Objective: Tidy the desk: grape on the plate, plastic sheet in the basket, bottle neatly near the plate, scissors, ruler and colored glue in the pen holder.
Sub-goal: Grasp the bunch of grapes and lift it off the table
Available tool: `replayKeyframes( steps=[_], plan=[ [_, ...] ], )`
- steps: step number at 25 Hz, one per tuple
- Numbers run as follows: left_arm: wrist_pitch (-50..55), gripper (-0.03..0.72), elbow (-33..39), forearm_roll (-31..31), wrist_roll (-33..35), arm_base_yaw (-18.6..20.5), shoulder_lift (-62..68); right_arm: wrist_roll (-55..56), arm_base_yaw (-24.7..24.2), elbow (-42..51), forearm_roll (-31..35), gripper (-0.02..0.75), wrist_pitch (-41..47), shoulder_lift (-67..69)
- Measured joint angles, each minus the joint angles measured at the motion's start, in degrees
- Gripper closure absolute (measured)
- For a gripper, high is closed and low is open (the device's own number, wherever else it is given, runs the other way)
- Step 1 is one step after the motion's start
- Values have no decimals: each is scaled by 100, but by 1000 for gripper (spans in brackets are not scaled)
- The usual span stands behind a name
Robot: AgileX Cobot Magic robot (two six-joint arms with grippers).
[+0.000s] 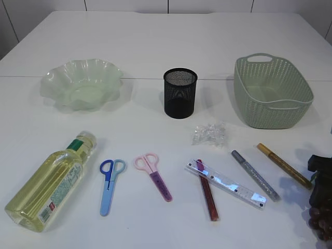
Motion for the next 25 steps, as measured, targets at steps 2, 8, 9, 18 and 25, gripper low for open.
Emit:
replayKeyframes(
  steps=[2,8,9,18,25],
  plan=[
    [0,327,0,0,0,0,0,0,0,0,0,153,-24,24],
    [0,327,0,0,0,0,0,12,0,-13,45,153,-47,266],
    [0,327,0,0,0,0,0,12,0,-13,48,153,-58,266],
    [0,327,0,0,0,0,0,12,0,-15,4,153,-117,275],
    [0,327,0,0,0,0,0,86,0,-15,-8,177,-130,275]
  ],
)
